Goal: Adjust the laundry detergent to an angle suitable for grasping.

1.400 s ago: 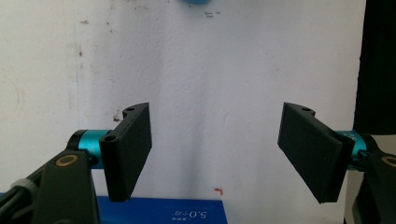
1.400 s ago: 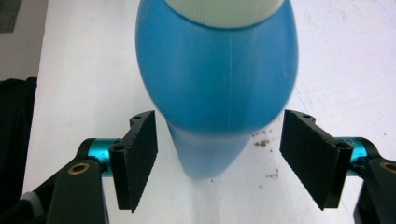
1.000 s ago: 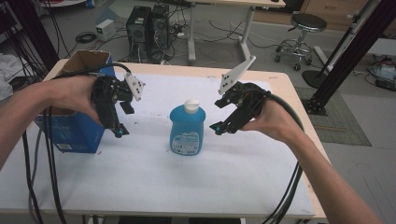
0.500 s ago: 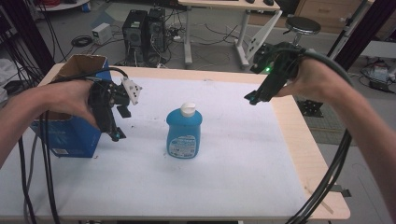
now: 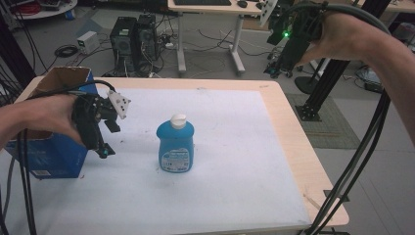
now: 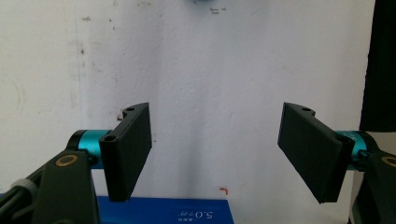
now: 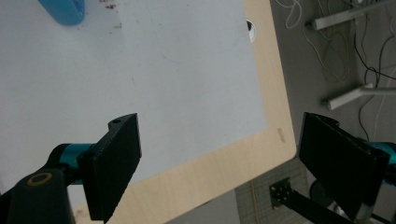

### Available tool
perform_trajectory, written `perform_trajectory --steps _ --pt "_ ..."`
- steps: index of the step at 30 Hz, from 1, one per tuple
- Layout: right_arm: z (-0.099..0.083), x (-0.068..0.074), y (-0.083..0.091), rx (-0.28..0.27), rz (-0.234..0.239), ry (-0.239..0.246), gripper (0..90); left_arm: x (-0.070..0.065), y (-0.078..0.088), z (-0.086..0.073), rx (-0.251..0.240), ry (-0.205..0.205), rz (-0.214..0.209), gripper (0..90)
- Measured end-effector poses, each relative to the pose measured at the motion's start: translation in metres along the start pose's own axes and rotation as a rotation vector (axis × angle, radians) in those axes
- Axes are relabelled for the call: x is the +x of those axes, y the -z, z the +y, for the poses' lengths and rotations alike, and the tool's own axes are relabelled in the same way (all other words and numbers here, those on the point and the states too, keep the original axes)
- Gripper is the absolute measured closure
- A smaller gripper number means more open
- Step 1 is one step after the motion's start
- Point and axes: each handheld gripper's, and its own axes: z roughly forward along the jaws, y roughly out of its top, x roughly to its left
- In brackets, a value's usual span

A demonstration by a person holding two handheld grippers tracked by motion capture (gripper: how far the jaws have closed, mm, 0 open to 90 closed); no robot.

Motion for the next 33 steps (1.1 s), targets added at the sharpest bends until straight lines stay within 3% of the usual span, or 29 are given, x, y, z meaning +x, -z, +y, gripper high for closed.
perform_trajectory --steps 15,25,33 --pt "0.003 -0.028 0.043 0.085 -0.051 0.015 12.8 0.002 -0.002 0.004 0.014 0.001 -0.003 26.1" --pt "-0.002 -0.028 0.043 0.105 -0.060 0.012 12.8 0.002 -0.005 0.007 0.034 0.000 -0.002 26.1" --pt "0.001 -0.024 0.042 0.098 -0.064 0.029 12.8 -0.006 -0.002 0.010 0.050 0.000 0.010 26.1"
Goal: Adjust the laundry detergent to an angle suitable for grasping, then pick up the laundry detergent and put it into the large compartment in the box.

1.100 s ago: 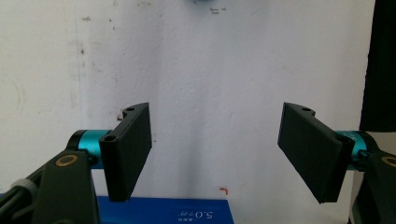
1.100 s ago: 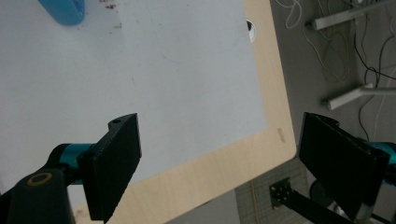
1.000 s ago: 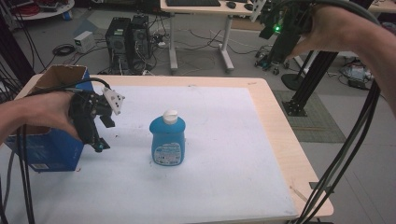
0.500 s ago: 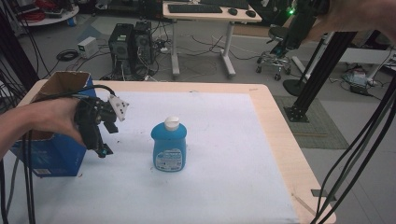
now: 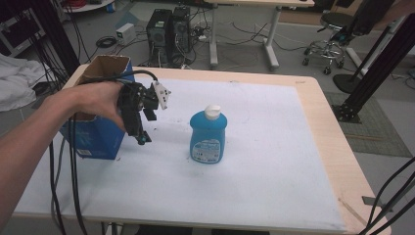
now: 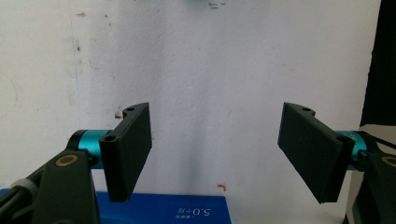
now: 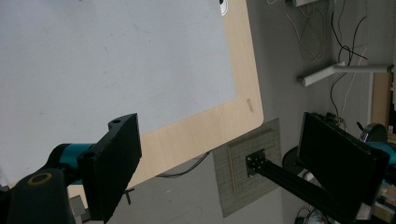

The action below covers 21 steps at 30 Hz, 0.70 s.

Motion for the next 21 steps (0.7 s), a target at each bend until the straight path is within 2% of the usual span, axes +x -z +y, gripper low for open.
perform_trajectory --steps 5,10,18,21 --pt "0.002 0.000 -0.001 -0.015 0.001 0.000 12.8 0.001 0.000 0.002 0.017 0.011 0.005 26.1" --pt "0.004 0.002 -0.008 -0.003 0.008 0.006 12.8 0.000 -0.001 0.004 0.032 0.010 0.004 26.1" --pt "0.002 0.006 -0.016 -0.007 0.020 0.000 12.8 0.000 -0.002 0.006 0.031 0.021 -0.001 26.1" --pt "0.000 0.009 -0.016 -0.005 0.020 -0.003 12.8 -0.002 0.001 0.008 0.011 0.029 -0.002 26.2"
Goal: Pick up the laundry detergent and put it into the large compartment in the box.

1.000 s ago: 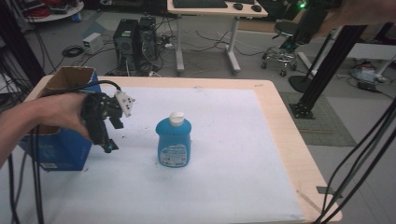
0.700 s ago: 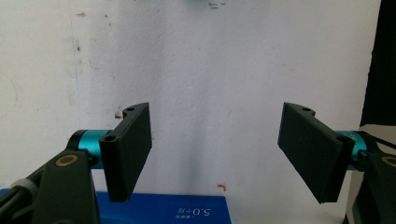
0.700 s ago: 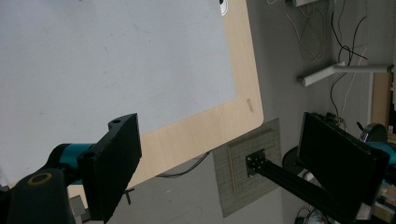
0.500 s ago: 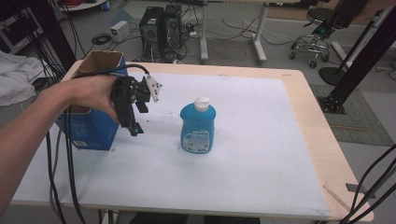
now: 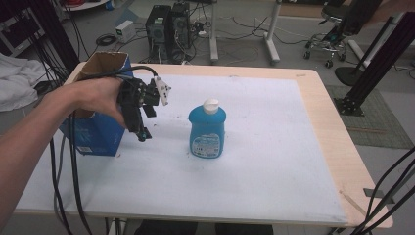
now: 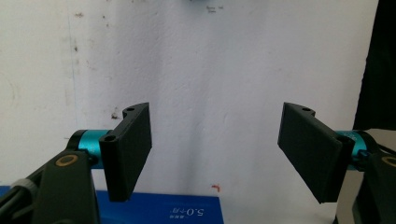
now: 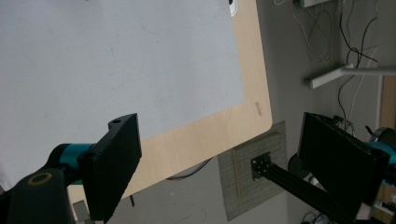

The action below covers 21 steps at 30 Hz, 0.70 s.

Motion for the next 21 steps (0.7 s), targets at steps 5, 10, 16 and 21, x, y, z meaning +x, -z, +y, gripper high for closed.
perform_trajectory --steps 5,10,16,21 --pt "-0.004 0.003 0.005 -0.014 -0.005 -0.001 12.8 -0.001 0.002 0.003 -0.081 0.024 -0.002 26.2" --pt "-0.006 0.004 0.006 -0.011 -0.007 -0.001 12.8 0.000 0.000 0.007 -0.123 0.028 -0.011 26.2" --pt "-0.010 0.005 0.006 -0.008 -0.008 -0.005 12.8 0.003 -0.006 0.013 -0.157 0.033 -0.020 26.2" --pt "-0.014 0.004 0.005 -0.005 -0.006 -0.010 12.8 0.005 -0.008 0.019 -0.202 0.032 -0.026 26.1"
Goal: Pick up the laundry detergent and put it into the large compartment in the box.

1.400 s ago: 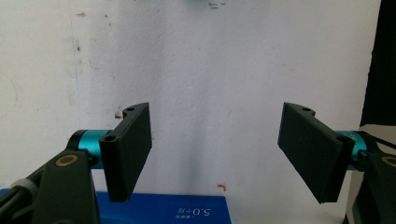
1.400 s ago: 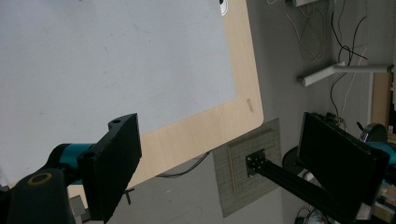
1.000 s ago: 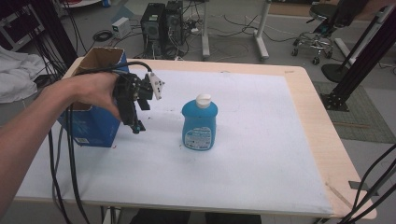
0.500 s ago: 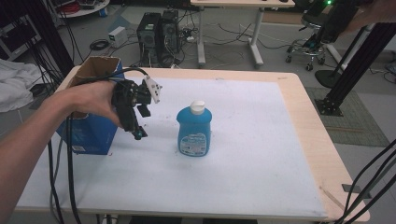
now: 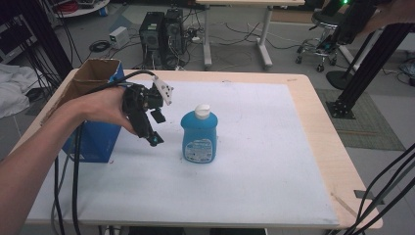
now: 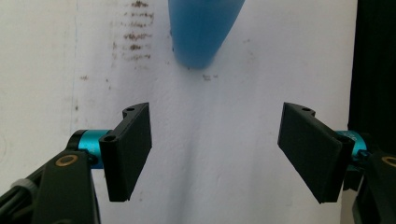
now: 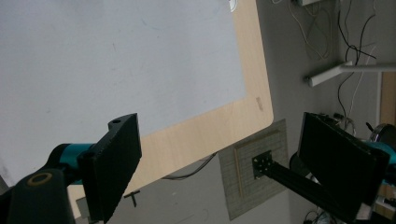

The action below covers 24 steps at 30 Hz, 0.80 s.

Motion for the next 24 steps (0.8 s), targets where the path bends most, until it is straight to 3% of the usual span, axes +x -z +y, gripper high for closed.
perform_trajectory --steps 24 --pt "0.005 0.004 -0.003 0.014 0.003 0.010 12.8 0.004 -0.018 0.017 -0.171 -0.007 -0.016 26.1"
